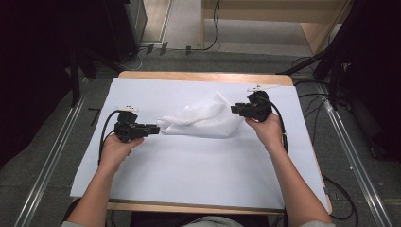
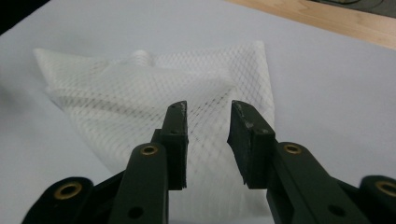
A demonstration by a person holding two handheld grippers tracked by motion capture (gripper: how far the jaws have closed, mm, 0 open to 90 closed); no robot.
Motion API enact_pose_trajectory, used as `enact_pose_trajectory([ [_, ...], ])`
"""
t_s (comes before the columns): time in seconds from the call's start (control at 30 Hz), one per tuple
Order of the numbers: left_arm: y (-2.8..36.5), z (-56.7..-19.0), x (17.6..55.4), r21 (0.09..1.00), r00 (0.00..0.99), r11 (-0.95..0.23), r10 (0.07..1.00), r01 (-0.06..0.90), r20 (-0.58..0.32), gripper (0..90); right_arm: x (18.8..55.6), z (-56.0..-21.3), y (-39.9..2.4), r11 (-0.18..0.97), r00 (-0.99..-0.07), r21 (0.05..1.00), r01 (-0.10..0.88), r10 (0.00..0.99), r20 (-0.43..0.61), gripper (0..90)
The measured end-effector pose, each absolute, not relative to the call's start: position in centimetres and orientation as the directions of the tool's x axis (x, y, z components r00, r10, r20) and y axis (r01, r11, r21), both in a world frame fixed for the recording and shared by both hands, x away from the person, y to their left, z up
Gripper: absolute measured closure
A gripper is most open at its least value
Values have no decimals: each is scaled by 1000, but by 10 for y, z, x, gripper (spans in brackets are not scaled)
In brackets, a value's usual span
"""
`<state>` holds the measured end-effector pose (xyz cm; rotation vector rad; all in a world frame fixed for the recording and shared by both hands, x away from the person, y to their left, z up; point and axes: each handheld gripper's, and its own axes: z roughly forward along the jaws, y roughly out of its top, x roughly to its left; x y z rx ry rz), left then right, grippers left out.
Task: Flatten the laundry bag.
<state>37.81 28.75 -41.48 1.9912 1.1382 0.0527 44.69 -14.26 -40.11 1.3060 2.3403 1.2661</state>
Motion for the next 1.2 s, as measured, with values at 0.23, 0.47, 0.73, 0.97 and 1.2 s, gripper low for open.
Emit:
enact_pose_trajectory([
  [0.23, 290, -414, 375, 674, 590, -251, 735, 695, -335, 709, 477, -413, -129, 270, -591, 719, 640, 771, 237, 639],
  [0.47, 290, -414, 376, 676, 592, -249, 733, 693, -336, 698, 497, -430, -115, 292, -590, 692, 661, 771, 239, 602],
  [0.73, 287, -414, 376, 680, 595, -255, 735, 688, -327, 693, 498, -460, -108, 336, -581, 602, 724, 768, 270, 838],
  [0.97, 285, -415, 379, 678, 596, -256, 733, 689, -329, 693, 492, -459, -102, 399, -617, 589, 703, 753, 227, 900],
  [1.2, 284, -413, 380, 682, 601, -259, 730, 684, -325, 694, 474, -435, -108, 372, -641, 661, 652, 736, 218, 900],
])
